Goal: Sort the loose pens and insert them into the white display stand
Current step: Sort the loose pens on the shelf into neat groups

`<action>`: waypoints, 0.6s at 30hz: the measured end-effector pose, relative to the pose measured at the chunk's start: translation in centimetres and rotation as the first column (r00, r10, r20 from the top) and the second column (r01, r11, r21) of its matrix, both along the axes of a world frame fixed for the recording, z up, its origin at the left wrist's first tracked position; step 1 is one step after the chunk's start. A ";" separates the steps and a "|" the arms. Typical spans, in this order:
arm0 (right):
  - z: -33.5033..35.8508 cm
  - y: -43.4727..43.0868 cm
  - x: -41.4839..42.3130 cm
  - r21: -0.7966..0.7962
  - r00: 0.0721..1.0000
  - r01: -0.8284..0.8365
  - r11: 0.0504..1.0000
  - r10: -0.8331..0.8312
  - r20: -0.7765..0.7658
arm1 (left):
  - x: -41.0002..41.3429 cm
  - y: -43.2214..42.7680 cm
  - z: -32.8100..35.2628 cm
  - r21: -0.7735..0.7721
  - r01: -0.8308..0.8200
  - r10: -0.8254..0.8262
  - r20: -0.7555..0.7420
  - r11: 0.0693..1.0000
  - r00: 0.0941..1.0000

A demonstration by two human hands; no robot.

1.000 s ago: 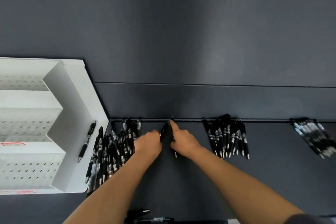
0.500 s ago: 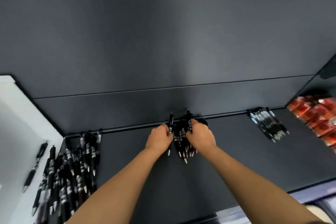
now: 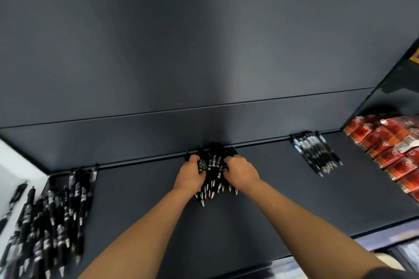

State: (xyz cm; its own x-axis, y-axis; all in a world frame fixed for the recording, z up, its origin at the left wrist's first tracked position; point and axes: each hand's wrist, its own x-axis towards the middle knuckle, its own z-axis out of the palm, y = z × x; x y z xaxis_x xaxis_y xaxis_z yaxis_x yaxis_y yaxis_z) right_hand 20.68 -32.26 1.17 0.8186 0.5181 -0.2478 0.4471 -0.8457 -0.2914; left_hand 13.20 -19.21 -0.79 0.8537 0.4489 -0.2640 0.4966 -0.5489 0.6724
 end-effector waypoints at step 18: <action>1.1 7.5 -5.4 0.195 0.844 -0.534 0.822 0.507 0.173 | -10.1 4.3 2.1 0.255 -0.253 0.243 0.069 0.933 0.967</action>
